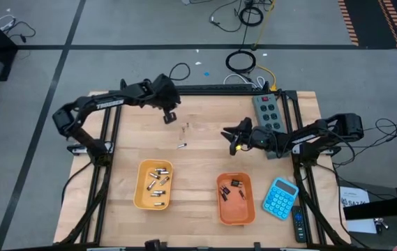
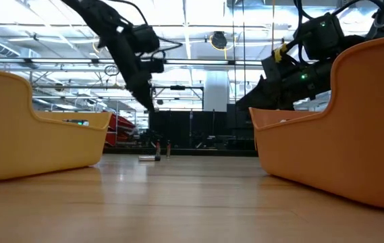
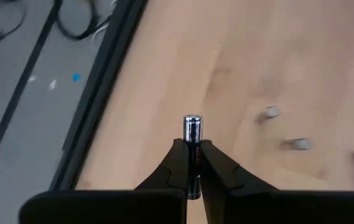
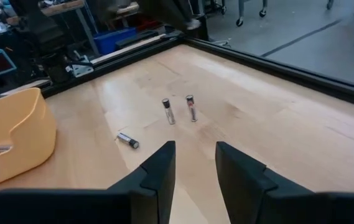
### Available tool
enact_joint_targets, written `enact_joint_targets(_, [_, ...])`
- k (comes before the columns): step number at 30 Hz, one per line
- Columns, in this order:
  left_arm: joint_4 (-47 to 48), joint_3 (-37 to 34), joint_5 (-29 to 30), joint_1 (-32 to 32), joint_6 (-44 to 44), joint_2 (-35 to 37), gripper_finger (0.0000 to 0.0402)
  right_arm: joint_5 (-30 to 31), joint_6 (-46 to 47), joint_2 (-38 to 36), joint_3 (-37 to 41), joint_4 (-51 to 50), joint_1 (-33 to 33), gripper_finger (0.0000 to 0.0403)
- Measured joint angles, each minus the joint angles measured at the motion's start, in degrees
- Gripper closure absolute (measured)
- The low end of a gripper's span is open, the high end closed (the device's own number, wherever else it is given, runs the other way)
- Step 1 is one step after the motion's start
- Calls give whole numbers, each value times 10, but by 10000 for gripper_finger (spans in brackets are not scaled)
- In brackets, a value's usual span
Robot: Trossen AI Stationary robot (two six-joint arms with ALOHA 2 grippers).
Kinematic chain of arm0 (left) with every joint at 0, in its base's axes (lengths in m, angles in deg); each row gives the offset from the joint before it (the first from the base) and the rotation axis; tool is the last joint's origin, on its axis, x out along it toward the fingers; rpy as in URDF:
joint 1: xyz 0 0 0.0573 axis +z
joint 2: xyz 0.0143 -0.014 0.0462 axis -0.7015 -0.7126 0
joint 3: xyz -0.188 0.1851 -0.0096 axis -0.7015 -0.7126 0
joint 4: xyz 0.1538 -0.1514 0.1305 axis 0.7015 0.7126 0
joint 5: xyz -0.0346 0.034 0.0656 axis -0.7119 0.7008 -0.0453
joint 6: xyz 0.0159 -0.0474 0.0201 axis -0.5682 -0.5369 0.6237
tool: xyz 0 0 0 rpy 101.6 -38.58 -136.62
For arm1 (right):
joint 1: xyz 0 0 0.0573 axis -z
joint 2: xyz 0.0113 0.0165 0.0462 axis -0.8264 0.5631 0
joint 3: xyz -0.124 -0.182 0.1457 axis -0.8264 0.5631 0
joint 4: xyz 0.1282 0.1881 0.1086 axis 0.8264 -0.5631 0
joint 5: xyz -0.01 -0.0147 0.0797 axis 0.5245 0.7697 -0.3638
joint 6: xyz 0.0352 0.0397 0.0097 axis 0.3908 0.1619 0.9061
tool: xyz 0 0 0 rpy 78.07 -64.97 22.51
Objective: Sort batteries
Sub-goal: Put the silver battery into the yellow bin
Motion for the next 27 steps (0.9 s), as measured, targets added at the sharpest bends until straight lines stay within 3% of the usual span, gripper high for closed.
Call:
enact_joint_targets(8, [124, 0, -154, -54, 41, 53, 382, 0, -5, 0, 0, -24, 26, 298])
enact_joint_targets(17, [212, -3, -196, -181, 11, 68, 382, -3, -5, 0, 0, -28, 51, 298])
enact_joint_targets(27, [249, -3, -196, -265, -45, 68, 382, 0, -8, 0, 0, -30, 50, 298])
